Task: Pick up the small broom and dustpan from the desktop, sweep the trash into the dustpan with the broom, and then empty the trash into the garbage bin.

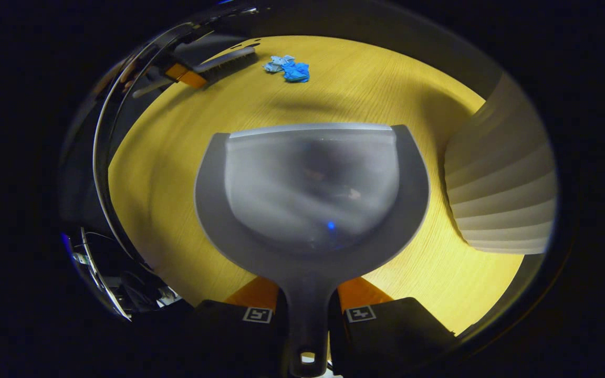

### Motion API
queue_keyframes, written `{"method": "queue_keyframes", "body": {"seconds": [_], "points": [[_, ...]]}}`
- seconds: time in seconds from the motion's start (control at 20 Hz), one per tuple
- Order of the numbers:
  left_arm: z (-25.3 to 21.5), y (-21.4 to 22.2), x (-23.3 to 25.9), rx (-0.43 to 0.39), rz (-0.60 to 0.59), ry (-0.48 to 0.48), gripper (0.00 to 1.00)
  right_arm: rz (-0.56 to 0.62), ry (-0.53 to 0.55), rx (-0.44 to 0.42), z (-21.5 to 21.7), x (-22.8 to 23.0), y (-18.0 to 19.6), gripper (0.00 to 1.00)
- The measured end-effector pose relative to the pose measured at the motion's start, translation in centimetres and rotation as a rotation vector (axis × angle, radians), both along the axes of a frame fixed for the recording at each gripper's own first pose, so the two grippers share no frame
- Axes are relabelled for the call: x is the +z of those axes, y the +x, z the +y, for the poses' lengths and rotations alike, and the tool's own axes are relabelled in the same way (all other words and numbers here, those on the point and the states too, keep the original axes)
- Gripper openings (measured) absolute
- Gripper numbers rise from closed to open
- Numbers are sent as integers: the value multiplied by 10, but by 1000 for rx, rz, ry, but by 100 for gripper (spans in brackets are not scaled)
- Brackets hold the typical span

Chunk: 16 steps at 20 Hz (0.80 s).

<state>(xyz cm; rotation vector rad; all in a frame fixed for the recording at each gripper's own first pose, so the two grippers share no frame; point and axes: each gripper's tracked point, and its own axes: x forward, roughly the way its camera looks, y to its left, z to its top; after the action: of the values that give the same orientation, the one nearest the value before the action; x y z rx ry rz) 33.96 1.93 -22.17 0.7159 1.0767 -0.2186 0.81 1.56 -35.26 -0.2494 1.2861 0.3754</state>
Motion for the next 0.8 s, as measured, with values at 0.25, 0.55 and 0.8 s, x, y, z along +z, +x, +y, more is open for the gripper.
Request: {"method": "queue_keyframes", "body": {"seconds": [0.25, 0.55, 0.8], "points": [[-29, 37, -2, -186, 12, 138, 30, 14, 4, -11, -1, -2, 2, 36], [-80, 39, -4, -439, 68, 211, 29, 8, 7, -23, -2, -2, 8, 36], [-128, -11, -15, -568, 179, 147, 33, -3, 11, -15, -3, 0, 11, 36]]}}
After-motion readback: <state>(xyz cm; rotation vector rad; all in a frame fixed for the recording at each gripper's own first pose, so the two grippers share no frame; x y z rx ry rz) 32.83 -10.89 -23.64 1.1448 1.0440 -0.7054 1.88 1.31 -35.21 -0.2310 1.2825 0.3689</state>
